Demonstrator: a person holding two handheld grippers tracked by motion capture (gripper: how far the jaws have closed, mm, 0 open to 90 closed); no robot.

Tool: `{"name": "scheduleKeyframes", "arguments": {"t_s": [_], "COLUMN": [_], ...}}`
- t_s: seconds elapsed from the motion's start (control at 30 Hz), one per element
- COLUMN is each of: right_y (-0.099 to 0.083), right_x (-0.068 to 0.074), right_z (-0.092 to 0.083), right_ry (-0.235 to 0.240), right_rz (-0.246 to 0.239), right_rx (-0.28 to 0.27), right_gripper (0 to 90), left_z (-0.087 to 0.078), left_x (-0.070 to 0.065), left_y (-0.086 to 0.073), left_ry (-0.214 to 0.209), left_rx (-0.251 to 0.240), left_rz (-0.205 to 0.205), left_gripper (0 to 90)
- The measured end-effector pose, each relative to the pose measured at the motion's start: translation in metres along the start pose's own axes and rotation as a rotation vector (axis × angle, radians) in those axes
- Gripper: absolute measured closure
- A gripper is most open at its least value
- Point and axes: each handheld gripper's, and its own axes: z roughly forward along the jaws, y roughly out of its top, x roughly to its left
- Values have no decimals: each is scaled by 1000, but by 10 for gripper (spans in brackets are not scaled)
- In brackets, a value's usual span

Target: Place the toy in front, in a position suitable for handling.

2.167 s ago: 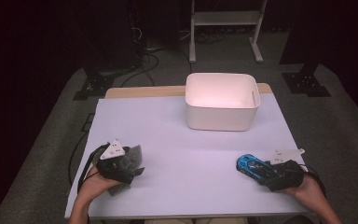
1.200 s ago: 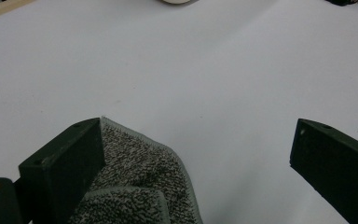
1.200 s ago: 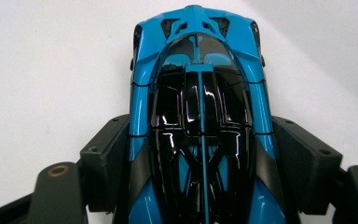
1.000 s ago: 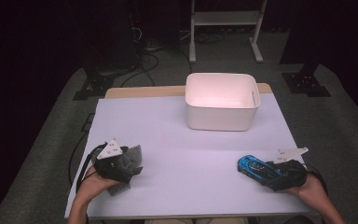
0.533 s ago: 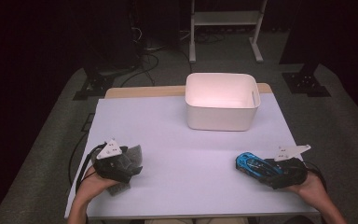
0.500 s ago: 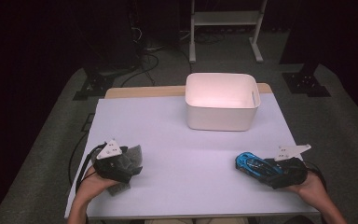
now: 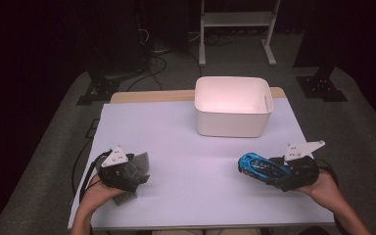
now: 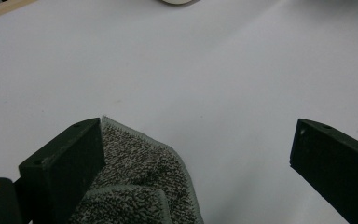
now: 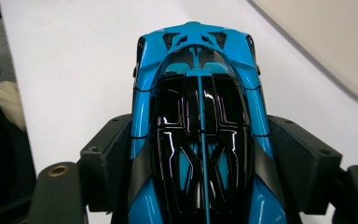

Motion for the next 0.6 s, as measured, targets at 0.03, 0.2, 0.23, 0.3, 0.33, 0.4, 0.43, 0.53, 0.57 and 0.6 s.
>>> {"name": "scheduleKeyframes", "arguments": {"t_s": [0.03, 0.2, 0.23, 0.3, 0.33, 0.4, 0.43, 0.53, 0.57, 0.6], "right_y": [4, 20, 25, 29, 31, 34, 34, 44, 47, 49], "right_x": [1, 3, 5, 4, 4, 5, 5, 10, 11, 12], "right_z": [0, 2, 8, 15, 17, 23, 23, 36, 39, 40], "right_ry": [4, 24, 23, 48, 56, 66, 66, 102, 109, 116], "right_rz": [-8, -44, -65, -66, -64, -71, -71, -89, -96, -98], "right_rx": [0, 6, 23, 29, 25, 25, 25, 17, 16, 16], "right_gripper": [254, 263, 264, 264, 264, 264, 264, 264, 264, 264], "left_z": [0, 0, 0, 0, -1, -1, -1, -1, -1, -1], "left_x": [0, 1, 1, 1, 1, 1, 1, 2, 2, 2], "left_y": [0, -1, -1, -1, -1, -1, -1, -2, -2, -2], "left_ry": [0, -1, -1, -2, -2, -1, -1, -2, -1, -2], "left_rx": [1, 4, 7, 6, 4, 0, 0, 4, 4, 3], "left_rz": [1, -2, -2, 0, -1, -5, -5, -5, -5, -6], "left_gripper": [22, 22, 22, 22, 22, 22, 22, 22, 22, 22]}}
